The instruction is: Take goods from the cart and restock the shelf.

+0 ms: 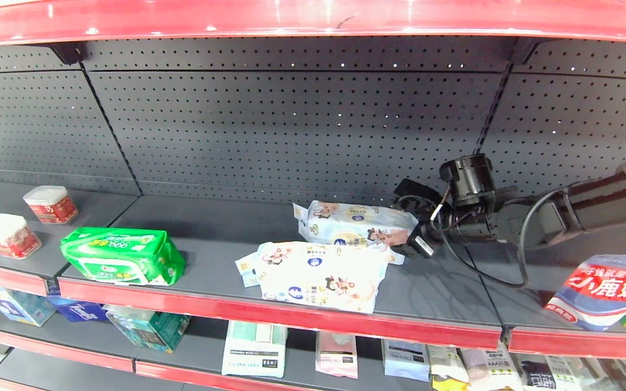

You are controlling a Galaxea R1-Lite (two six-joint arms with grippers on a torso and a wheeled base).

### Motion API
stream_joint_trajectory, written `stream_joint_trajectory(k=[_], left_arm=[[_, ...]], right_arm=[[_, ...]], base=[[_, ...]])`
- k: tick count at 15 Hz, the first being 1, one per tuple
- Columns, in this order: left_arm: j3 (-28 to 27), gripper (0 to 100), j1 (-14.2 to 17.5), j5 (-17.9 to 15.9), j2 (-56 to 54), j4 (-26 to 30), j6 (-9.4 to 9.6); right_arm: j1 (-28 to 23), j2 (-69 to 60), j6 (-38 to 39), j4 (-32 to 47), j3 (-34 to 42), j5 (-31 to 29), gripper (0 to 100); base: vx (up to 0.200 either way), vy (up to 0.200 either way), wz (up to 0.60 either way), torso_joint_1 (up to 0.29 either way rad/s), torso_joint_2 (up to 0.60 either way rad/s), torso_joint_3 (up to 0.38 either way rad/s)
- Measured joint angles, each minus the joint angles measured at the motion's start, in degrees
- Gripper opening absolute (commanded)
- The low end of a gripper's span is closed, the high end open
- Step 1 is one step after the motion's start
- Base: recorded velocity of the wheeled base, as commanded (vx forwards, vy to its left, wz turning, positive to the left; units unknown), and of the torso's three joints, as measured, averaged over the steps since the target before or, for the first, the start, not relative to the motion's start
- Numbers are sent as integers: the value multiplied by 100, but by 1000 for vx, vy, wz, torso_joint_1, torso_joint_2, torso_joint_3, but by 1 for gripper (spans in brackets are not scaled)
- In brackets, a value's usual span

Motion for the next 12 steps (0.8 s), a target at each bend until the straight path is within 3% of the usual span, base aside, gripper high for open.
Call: stream_joint_trajectory(k=[12], left_arm=[[2, 100, 0, 0, -5, -2, 6]], right_arm=[[-22, -149, 336, -16, 182, -199, 100]], base=[[0, 0, 0, 0, 0, 0]])
